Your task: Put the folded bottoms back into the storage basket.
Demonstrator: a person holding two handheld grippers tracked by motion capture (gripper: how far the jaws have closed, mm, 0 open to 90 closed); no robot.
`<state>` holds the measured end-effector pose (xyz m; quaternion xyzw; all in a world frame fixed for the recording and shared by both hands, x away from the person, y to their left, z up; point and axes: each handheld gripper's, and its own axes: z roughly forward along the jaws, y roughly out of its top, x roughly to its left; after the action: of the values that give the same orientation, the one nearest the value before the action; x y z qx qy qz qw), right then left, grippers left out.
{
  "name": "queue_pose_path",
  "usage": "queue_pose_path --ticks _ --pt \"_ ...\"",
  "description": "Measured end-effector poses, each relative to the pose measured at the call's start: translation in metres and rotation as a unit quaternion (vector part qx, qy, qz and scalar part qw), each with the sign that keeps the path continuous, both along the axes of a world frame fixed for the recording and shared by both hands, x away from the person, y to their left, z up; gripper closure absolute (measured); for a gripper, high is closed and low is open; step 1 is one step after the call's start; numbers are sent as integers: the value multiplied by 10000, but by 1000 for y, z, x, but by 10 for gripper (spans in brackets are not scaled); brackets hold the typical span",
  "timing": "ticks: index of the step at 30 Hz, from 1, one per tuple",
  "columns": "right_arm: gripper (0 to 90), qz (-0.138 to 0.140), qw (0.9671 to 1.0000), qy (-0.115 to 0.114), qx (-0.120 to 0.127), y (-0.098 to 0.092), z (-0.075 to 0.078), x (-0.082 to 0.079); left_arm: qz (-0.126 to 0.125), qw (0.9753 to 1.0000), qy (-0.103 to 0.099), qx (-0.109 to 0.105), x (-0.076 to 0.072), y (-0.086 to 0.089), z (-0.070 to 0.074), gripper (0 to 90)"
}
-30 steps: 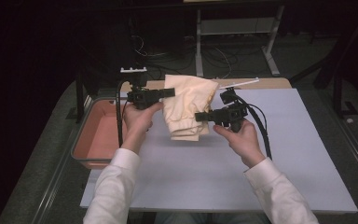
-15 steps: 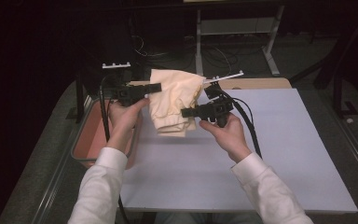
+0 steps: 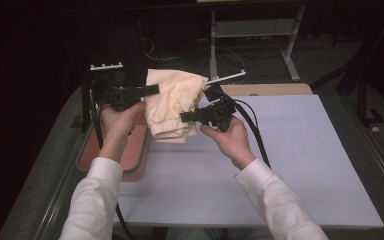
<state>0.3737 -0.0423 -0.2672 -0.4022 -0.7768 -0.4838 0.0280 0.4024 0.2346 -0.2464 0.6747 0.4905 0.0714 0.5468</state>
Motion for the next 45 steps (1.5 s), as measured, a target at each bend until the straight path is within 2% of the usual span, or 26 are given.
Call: queue_pose_path --ticks 6,17,45 --pt "667 88 9999 -55 0 16 3 2 86 10000 -42 18 -3 16 4 742" --pt "666 246 9997 -81 17 48 -3 5 252 9996 -42 71 -8 46 1 742" --pt "663 499 9987 -119 -26 100 -7 10 587 9982 -65 123 -18 94 -3 743"
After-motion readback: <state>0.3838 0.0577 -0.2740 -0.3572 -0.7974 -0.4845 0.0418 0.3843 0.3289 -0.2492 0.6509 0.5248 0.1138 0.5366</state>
